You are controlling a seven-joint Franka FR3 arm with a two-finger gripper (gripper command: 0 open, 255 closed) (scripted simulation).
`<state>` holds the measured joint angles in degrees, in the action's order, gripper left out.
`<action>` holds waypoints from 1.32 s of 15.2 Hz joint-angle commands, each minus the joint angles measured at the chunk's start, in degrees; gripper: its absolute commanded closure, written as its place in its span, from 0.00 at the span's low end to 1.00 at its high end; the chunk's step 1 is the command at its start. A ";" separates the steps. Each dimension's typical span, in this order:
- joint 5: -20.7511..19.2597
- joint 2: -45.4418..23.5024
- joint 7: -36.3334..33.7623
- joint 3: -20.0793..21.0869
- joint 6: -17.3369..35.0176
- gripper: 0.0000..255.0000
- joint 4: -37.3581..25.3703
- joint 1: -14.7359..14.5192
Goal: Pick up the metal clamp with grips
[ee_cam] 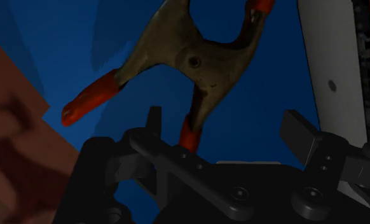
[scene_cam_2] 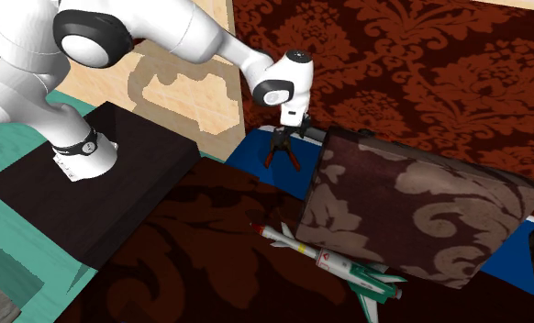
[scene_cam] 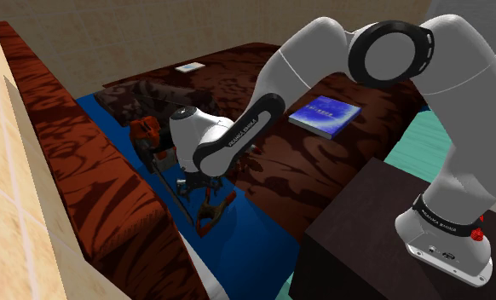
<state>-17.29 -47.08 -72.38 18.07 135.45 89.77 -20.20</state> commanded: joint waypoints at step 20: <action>-0.05 -0.55 -0.07 -0.31 -0.30 1.00 0.02 0.08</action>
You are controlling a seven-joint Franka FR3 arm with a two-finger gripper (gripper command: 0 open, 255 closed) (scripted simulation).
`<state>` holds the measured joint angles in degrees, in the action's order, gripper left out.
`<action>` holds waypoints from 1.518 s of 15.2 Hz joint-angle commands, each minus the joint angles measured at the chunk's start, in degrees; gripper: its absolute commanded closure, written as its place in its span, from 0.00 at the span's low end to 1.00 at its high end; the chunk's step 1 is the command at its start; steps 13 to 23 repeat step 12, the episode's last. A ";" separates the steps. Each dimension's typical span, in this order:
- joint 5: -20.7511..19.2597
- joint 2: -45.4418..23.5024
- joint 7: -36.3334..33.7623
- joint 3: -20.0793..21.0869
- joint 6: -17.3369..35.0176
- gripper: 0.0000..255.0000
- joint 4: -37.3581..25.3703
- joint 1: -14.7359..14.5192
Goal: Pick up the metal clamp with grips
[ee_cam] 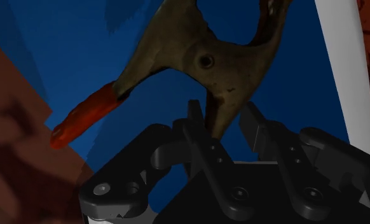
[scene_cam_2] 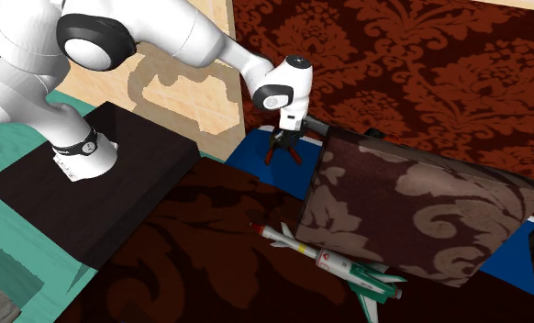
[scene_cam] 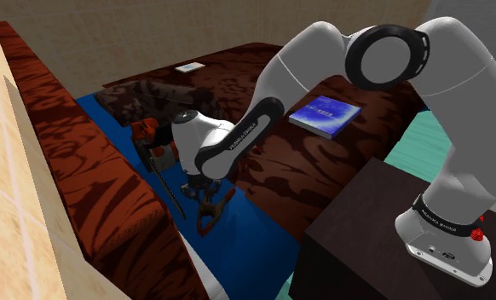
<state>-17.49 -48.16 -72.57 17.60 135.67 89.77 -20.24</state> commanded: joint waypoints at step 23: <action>1.69 5.95 0.87 1.66 -5.00 1.00 0.93 1.17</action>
